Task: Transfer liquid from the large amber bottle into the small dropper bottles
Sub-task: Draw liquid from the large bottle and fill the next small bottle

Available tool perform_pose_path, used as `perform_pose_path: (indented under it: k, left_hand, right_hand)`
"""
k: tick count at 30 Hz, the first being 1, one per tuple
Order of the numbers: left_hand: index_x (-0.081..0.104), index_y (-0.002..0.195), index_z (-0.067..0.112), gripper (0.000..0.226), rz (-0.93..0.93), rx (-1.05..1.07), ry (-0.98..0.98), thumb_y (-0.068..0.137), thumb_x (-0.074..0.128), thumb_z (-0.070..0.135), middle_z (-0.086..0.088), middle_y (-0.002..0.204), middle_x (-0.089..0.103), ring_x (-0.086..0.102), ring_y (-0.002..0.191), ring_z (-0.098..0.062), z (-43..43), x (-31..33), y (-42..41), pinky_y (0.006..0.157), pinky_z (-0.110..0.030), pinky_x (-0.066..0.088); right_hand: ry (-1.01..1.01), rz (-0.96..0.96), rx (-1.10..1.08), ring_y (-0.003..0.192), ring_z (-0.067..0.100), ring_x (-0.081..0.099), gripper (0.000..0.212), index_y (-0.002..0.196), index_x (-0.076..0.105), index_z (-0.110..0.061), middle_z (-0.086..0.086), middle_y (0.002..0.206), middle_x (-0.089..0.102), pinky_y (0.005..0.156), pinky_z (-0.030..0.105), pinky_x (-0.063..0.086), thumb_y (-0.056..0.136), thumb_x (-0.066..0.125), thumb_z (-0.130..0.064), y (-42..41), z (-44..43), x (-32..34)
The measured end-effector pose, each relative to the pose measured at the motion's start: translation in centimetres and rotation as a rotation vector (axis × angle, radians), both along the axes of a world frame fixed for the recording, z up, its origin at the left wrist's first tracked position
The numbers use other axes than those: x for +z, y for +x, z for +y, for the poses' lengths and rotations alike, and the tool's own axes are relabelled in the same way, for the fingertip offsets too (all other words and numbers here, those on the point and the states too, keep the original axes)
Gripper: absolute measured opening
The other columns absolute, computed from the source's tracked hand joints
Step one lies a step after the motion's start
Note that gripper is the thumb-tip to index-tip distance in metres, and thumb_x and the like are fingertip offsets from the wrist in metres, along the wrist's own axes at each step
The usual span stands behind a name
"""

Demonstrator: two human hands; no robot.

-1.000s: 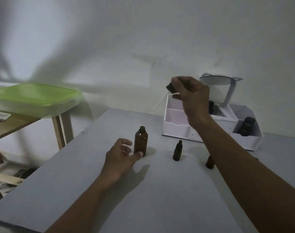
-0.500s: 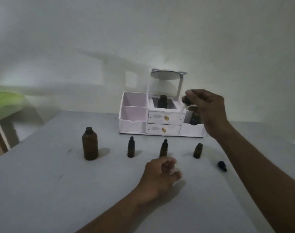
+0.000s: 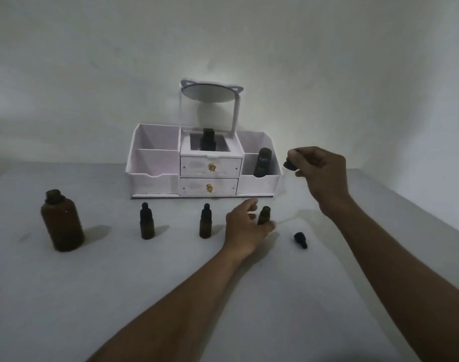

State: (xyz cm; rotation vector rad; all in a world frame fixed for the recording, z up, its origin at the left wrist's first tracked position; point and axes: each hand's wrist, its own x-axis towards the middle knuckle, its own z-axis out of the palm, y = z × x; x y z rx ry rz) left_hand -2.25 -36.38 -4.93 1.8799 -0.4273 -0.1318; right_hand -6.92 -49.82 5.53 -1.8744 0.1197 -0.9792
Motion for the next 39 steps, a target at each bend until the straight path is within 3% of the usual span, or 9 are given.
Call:
perform_pose_path:
  k: [3,6,9,16,28,31,36,39]
  left_hand:
    - [0.056,0.134,0.022,0.069,-0.046,-0.010,0.008,0.072,0.085,0.033,0.003,0.127,0.062,0.060,0.103,-0.010,-0.4,-0.2,0.2,0.089,-0.021,0.047]
    - [0.067,0.121,0.020,0.048,-0.126,0.001,0.073,0.076,0.081,0.032,0.003,0.118,0.068,0.063,0.103,-0.013,-0.4,-0.2,0.2,0.100,-0.029,0.048]
    - [0.070,0.116,0.018,0.033,-0.183,-0.002,0.129,0.084,0.074,0.025,0.000,0.115,0.071,0.063,0.105,-0.017,-0.1,0.1,-0.1,0.102,-0.028,0.045]
    - [0.068,0.120,0.019,0.037,-0.164,0.004,0.128,0.084,0.074,0.026,0.000,0.119,0.069,0.061,0.110,-0.017,0.0,0.0,0.0,0.102,-0.026,0.042]
    - [0.068,0.122,0.019,0.038,-0.157,0.013,0.130,0.085,0.074,0.024,-0.001,0.121,0.068,0.062,0.110,-0.018,-0.2,0.0,0.0,0.104,-0.028,0.041]
    - [0.069,0.120,0.019,0.036,-0.162,0.015,0.123,0.084,0.075,0.023,0.000,0.120,0.069,0.063,0.109,-0.017,-0.2,-0.1,0.0,0.105,-0.029,0.042]
    - [0.069,0.119,0.018,0.036,-0.160,0.007,0.118,0.084,0.075,0.023,-0.001,0.120,0.069,0.063,0.109,-0.019,-0.1,-0.2,0.1,0.104,-0.029,0.042]
    - [0.067,0.123,0.018,0.038,-0.160,0.012,0.146,0.086,0.073,0.025,-0.001,0.124,0.068,0.062,0.112,-0.019,-0.2,-0.1,0.1,0.108,-0.031,0.040]
  right_hand:
    - [0.000,0.008,-0.005,0.077,0.012,0.075,0.008,0.084,0.076,-0.025,-0.009,0.072,0.077,0.070,0.026,0.060,0.090,0.073,-0.019,0.2,-0.4,-0.5]
    - [0.007,0.014,-0.006,0.076,0.013,0.075,0.006,0.085,0.077,-0.023,-0.007,0.073,0.077,0.070,0.027,0.059,0.089,0.073,-0.020,0.6,-0.4,-0.9]
    - [0.005,0.028,-0.011,0.079,0.017,0.075,0.007,0.090,0.078,-0.017,-0.001,0.078,0.077,0.072,0.032,0.060,0.089,0.074,-0.022,1.0,-0.3,-1.1]
    - [-0.041,0.050,-0.035,0.085,0.020,0.075,0.018,0.095,0.079,-0.015,0.002,0.085,0.078,0.086,0.047,0.060,0.087,0.076,-0.030,1.3,-0.3,-1.9]
    - [-0.050,0.065,-0.049,0.083,0.017,0.075,0.018,0.095,0.079,-0.014,0.001,0.084,0.078,0.086,0.046,0.060,0.087,0.075,-0.029,1.6,-0.6,-2.7]
    - [-0.092,0.075,-0.052,0.080,0.014,0.074,0.017,0.095,0.079,-0.013,0.002,0.083,0.078,0.083,0.041,0.060,0.088,0.074,-0.028,1.6,-0.6,-2.9]
    - [-0.165,0.059,-0.049,0.065,-0.001,0.067,0.012,0.085,0.079,-0.010,0.000,0.076,0.077,0.070,0.015,0.049,0.088,0.075,-0.021,1.3,-0.2,-2.7]
    - [-0.188,0.046,-0.040,0.058,-0.007,0.063,0.011,0.083,0.079,-0.006,0.002,0.073,0.076,0.062,0.008,0.044,0.087,0.075,-0.016,1.3,0.2,-2.5]
